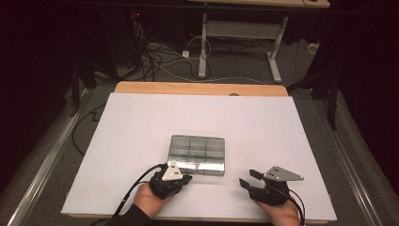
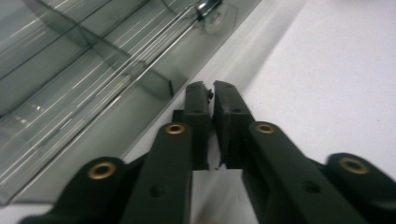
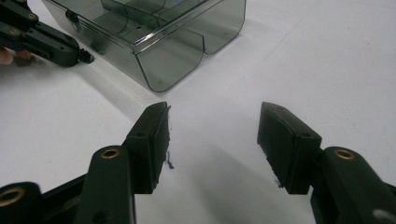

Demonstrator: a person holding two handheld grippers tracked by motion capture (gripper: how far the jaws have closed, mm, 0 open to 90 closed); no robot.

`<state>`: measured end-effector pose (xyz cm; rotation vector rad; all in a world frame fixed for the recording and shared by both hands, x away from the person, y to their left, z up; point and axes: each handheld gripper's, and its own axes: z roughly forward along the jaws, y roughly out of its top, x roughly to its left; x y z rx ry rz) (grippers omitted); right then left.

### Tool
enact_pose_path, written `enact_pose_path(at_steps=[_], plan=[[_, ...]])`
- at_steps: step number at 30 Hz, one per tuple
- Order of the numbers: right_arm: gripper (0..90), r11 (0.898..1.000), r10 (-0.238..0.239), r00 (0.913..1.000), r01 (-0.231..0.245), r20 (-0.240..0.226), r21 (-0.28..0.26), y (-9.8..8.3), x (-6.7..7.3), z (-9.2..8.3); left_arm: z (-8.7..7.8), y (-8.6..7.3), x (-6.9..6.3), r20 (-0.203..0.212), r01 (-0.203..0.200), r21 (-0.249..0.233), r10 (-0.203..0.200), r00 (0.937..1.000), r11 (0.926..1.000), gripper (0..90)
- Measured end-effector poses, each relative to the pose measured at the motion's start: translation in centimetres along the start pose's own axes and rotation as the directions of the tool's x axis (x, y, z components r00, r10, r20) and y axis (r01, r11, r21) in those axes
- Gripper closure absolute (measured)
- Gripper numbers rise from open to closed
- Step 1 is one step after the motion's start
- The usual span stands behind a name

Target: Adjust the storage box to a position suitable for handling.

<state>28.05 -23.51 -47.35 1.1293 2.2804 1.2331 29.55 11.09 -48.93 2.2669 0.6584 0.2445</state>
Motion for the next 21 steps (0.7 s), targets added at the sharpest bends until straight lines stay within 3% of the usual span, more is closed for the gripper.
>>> enact_pose_path(at_steps=[3, 8, 10, 21], plan=[[44.4, 1.0, 0.0, 1.0, 0.0, 0.0, -0.004, -0.01, -0.02, -0.06, -0.12, -0.03, -0.16, -0.004, -0.013, -0.004, 0.013, 0.9999, 0.9999, 87.6], [45.0, 1.0, 0.002, 1.0, -0.002, 0.0, -0.011, -0.01, -0.01, -0.2, -0.53, -0.18, 0.05, -0.022, 0.006, -0.017, -0.006, 0.9997, 0.9998, 87.7], [45.1, 1.0, 0.006, 1.0, -0.006, 0.001, -0.009, -0.02, -0.04, -0.24, -0.51, -0.25, 0.13, -0.048, 0.005, -0.004, -0.005, 0.9988, 1.0, 87.8], [45.5, 1.0, 0.006, 1.0, -0.006, -0.005, -0.012, -0.03, 0.02, -0.22, 0.18, 0.39, 0.1, -0.058, 0.014, 0.023, -0.013, 0.9983, 0.9996, 87.8]])
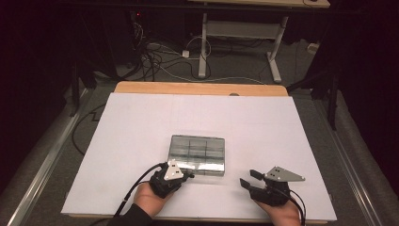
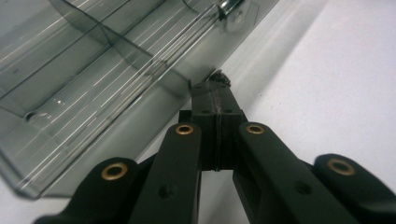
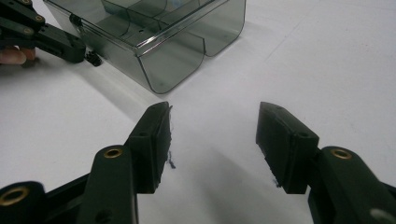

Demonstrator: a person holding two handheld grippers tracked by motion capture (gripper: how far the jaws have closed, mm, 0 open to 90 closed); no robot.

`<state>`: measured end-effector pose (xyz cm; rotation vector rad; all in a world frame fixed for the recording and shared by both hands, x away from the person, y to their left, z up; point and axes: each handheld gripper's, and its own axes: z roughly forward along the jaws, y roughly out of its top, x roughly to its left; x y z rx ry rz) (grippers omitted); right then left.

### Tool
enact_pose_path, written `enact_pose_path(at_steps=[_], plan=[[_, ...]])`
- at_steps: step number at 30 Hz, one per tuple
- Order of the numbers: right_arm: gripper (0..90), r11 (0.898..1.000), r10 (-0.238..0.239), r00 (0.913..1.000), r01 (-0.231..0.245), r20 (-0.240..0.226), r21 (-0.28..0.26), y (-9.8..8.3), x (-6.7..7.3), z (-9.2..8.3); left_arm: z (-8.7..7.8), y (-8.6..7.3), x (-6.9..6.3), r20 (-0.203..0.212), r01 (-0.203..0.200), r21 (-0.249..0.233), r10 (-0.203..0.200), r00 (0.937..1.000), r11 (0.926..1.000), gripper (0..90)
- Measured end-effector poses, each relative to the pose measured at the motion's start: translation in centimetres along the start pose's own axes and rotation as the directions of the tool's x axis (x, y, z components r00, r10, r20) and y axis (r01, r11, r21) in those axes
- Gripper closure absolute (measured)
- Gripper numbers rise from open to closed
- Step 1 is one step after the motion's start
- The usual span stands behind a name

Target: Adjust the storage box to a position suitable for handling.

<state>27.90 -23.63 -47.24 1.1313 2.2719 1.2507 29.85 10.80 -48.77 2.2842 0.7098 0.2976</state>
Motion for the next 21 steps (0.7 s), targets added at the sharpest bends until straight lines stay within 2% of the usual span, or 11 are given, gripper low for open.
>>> enact_pose_path(at_steps=[4, 8, 9, 14, 15, 19, 21], plan=[[45.5, 1.0, 0.0, 1.0, 0.0, -0.002, -0.002, 0.0, 0.1, 0.0, 0.6, 0.7, -0.6, -0.001, -0.026, 0.004, 0.026, 0.9997, 0.9997, 87.8], [45.6, 1.0, 0.007, 1.0, -0.007, -0.004, -0.002, 0.0, 0.1, 0.0, 1.3, 1.5, -1.2, 0.017, -0.043, -0.002, 0.043, 0.9989, 0.9991, 87.8], [45.6, 1.0, 0.004, 1.0, -0.004, -0.005, -0.003, 0.0, 0.1, 0.0, 1.8, 2.0, -1.6, 0.039, -0.053, -0.009, 0.053, 0.9979, 0.9986, 87.8], [45.7, 1.0, 0.01, 0.9999, -0.01, -0.007, -0.003, 0.0, 0.1, 0.0, 2.8, 3.2, -2.7, 0.049, -0.085, -0.012, 0.085, 0.9952, 0.9964, 87.8], [45.8, 1.0, 0.008, 0.9999, -0.008, -0.007, -0.006, 0.0, 0.1, -0.1, 3.1, 3.6, -3.0, 0.075, -0.083, -0.019, 0.084, 0.9936, 0.9964, 87.7], [48.5, 1.0, 0.015, 0.9998, -0.016, -0.015, -0.022, 0.0, 0.1, -0.3, 3.0, 3.5, -3.7, 0.084, -0.107, -0.026, 0.109, 0.9905, 0.9939, 87.7], [51.2, 1.0, 0.004, 0.9997, -0.005, -0.024, -0.029, 0.1, 0.3, -0.3, 2.7, 3.3, -3.6, 0.088, -0.097, -0.035, 0.1, 0.9911, 0.9947, 87.7]])
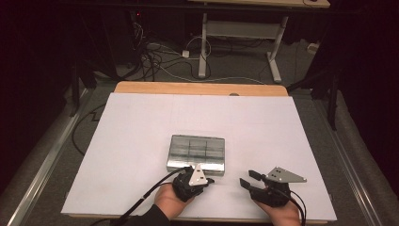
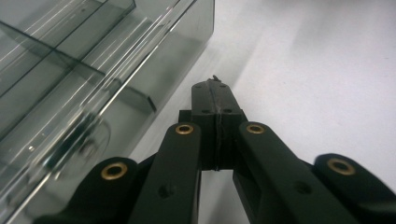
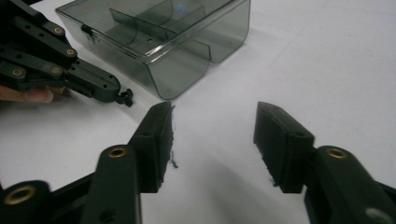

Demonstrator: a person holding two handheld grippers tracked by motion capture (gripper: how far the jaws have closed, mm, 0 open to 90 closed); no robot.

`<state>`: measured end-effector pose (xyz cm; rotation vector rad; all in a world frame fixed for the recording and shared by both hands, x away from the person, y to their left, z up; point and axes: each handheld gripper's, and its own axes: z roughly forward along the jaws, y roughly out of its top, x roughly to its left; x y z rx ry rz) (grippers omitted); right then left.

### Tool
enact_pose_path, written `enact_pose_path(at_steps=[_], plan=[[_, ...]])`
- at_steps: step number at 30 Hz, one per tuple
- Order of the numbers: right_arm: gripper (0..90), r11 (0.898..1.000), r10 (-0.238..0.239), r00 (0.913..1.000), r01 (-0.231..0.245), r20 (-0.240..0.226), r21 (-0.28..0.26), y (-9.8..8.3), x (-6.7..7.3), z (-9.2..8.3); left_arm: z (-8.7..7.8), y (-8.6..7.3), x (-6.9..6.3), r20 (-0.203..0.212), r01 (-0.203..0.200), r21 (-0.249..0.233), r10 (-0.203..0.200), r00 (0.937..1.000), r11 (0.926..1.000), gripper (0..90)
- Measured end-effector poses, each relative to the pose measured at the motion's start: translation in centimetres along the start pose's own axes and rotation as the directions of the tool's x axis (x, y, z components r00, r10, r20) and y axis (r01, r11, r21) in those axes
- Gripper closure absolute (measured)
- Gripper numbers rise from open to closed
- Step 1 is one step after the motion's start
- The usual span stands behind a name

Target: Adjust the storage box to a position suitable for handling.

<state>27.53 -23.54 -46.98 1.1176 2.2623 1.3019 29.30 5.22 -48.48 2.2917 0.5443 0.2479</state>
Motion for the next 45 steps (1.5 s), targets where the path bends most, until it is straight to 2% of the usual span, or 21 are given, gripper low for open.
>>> enact_pose_path(at_steps=[4, 7, 9, 10, 11, 12, 13, 15, 16, 18, 21, 23, 24, 25, 26, 29, 32, 35, 38, 41, 45], plan=[[55.7, 1.0, -0.005, 0.9997, 0.005, -0.024, -0.007, 0.1, 0.6, 0.1, -1.5, -1.2, 0.4, 0.014, 0.026, -0.026, -0.026, 0.9996, 0.9993, 87.7], [58.9, 1.0, -0.021, 0.9984, 0.021, -0.053, -0.008, 0.3, 1.4, 0.4, -3.2, -2.5, 1.1, 0.02, 0.07, -0.051, -0.069, 0.9974, 0.9963, 87.3], [61.9, 0.999, -0.04, 0.9968, 0.04, -0.068, -0.003, 0.4, 2.1, 0.8, -4.6, -3.4, 1.6, 0.018, 0.101, -0.073, -0.1, 0.9948, 0.9922, 87.1], [64.6, 0.999, -0.053, 0.995, 0.053, -0.085, 0.005, 0.5, 2.7, 1.3, -6.1, -4.6, 2.1, 0.006, 0.128, -0.095, -0.128, 0.9917, 0.9872, 86.9], [64.6, 0.999, -0.053, 0.995, 0.053, -0.085, 0.005, 0.5, 2.7, 1.3, -6.1, -4.6, 2.1, 0.006, 0.128, -0.095, -0.128, 0.9917, 0.9872, 86.4], [67.0, 0.997, -0.072, 0.9922, 0.074, -0.102, 0.017, 0.7, 3.4, 1.8, -7.5, -5.8, 2.7, -0.01, 0.157, -0.108, -0.159, 0.9872, 0.9817, 83.8], [67.0, 0.997, -0.072, 0.9922, 0.074, -0.102, 0.017, 0.7, 3.4, 1.8, -7.5, -5.8, 2.7, -0.01, 0.157, -0.108, -0.159, 0.9872, 0.9817, 83.8], [68.5, 0.996, -0.085, 0.9899, 0.089, -0.113, 0.031, 0.8, 4.0, 2.5, -8.8, -7.1, 3.3, -0.029, 0.184, -0.126, -0.189, 0.9815, 0.9748, 83.8], [68.8, 0.994, -0.094, 0.9886, 0.099, -0.117, 0.039, 0.9, 4.3, 2.8, -9.4, -7.7, 3.7, -0.046, 0.196, -0.132, -0.203, 0.9781, 0.9718, 83.7], [69.2, 0.991, -0.112, 0.9871, 0.119, -0.114, 0.059, 1.1, 4.8, 3.6, -10.3, -8.7, 4.7, -0.076, 0.231, -0.152, -0.244, 0.9667, 0.9611, 83.6], [69.2, 0.987, -0.133, 0.9845, 0.142, -0.115, 0.079, 1.5, 5.4, 4.6, -10.9, -9.8, 6.3, -0.093, 0.294, -0.181, -0.313, 0.945, 0.9387, 78.6], [68.8, 0.982, -0.154, 0.9818, 0.164, -0.112, 0.094, 1.8, 5.6, 5.3, -10.8, -10.0, 7.1, -0.134, 0.31, -0.172, -0.334, 0.933, 0.935, 78.6], [68.0, 0.976, -0.17, 0.9803, 0.182, -0.1, 0.118, 2.0, 5.9, 5.9, -10.7, -9.9, 7.6, -0.153, 0.324, -0.164, -0.349, 0.9247, 0.9317, 84.5], [68.0, 0.976, -0.17, 0.9803, 0.182, -0.1, 0.118, 2.0, 5.9, 5.9, -10.6, -9.8, 8.0, -0.163, 0.336, -0.165, -0.362, 0.9181, 0.9273, 84.5], [67.0, 0.973, -0.171, 0.9799, 0.184, -0.103, 0.139, 2.2, 5.9, 6.5, -10.1, -9.1, 8.7, -0.169, 0.34, -0.162, -0.365, 0.9156, 0.9266, 87.7], [66.1, 0.97, -0.174, 0.9793, 0.189, -0.104, 0.154, 2.3, 6.0, 7.1, -9.3, -8.4, 9.0, -0.157, 0.34, -0.15, -0.362, 0.9191, 0.9285, 87.8], [67.3, 0.962, -0.183, 0.9764, 0.202, -0.115, 0.183, 2.7, 6.3, 7.9, -7.4, -7.4, 8.9, -0.14, 0.328, -0.105, -0.341, 0.9297, 0.9387, 87.8], [68.5, 0.959, -0.196, 0.9743, 0.214, -0.112, 0.185, 2.8, 6.6, 8.1, -7.0, -7.2, 8.7, -0.137, 0.319, -0.094, -0.329, 0.9342, 0.9432, 87.8], [75.7, 0.957, -0.211, 0.9735, 0.224, -0.088, 0.186, 2.8, 6.7, 8.1, -6.9, -7.2, 8.5, -0.137, 0.318, -0.092, -0.329, 0.9345, 0.9436, 87.8], [77.2, 0.959, -0.202, 0.9755, 0.215, -0.088, 0.187, 2.8, 6.6, 8.1, -6.9, -7.2, 8.5, -0.136, 0.32, -0.089, -0.329, 0.9344, 0.9433, 87.8], [77.2, 0.957, -0.206, 0.973, 0.223, -0.104, 0.186, 2.8, 6.5, 7.8, -6.9, -7.2, 8.4, -0.136, 0.321, -0.087, -0.331, 0.9338, 0.943, 87.8]])
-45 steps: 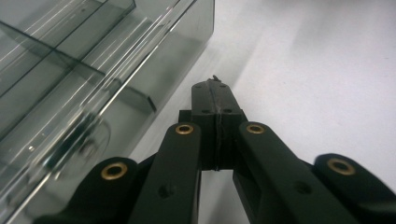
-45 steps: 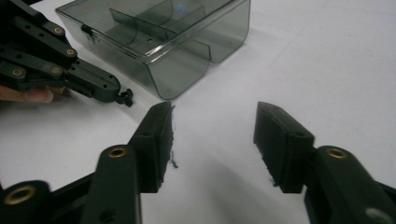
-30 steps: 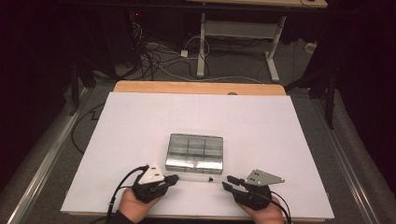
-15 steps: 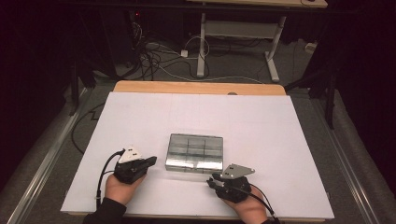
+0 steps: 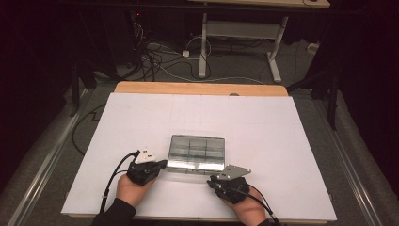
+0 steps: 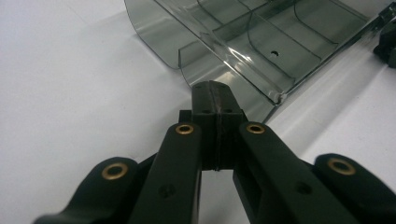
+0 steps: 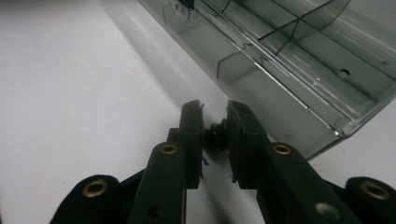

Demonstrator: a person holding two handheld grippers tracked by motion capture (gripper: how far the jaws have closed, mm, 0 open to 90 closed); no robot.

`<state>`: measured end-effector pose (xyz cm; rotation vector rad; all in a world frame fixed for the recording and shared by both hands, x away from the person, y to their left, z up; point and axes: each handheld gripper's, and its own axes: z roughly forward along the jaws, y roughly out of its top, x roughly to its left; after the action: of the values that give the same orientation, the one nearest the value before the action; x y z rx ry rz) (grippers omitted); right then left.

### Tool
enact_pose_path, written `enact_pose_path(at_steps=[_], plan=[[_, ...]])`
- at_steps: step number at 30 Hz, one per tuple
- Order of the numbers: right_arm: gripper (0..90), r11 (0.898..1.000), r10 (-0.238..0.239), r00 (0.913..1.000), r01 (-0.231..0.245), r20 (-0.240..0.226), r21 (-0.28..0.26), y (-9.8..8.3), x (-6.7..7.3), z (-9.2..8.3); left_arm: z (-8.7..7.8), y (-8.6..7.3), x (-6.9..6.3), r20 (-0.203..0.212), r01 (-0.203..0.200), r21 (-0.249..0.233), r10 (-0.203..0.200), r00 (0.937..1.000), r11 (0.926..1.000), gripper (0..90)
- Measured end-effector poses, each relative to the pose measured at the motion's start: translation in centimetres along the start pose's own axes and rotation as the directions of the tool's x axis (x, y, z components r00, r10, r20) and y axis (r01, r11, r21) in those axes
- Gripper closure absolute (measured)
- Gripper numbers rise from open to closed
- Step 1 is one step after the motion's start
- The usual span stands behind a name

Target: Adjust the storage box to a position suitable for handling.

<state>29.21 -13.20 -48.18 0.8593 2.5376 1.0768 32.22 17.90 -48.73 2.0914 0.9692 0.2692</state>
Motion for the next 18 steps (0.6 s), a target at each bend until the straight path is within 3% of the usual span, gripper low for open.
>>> enact_pose_path(at_steps=[5, 10, 15, 18], plan=[[77.2, 0.999, 0.014, 0.9999, -0.014, 0.001, -0.03, -0.5, -0.3, -1.6, -0.1, -0.2, -0.2, 0.009, 0.004, -0.004, -0.004, 1.0, 1.0, 87.9], [77.2, 0.998, 0.054, 0.9975, -0.053, 0.046, -0.035, -2.4, -1.4, -3.9, -0.2, -0.3, -0.7, 0.021, -0.002, -0.005, 0.002, 0.9998, 1.0, 87.9], [77.1, 0.991, 0.126, 0.9853, -0.122, 0.115, -0.047, -4.1, -3.7, -5.7, -0.2, -0.4, -1.3, 0.036, -0.02, -0.002, 0.02, 0.9991, 0.9998, 87.8], [76.9, 0.991, 0.131, 0.9815, -0.128, 0.139, -0.034, -4.6, -4.2, -5.9, -0.4, -0.5, -1.4, 0.037, -0.018, -0.017, 0.019, 0.9991, 0.9997, 87.8]])
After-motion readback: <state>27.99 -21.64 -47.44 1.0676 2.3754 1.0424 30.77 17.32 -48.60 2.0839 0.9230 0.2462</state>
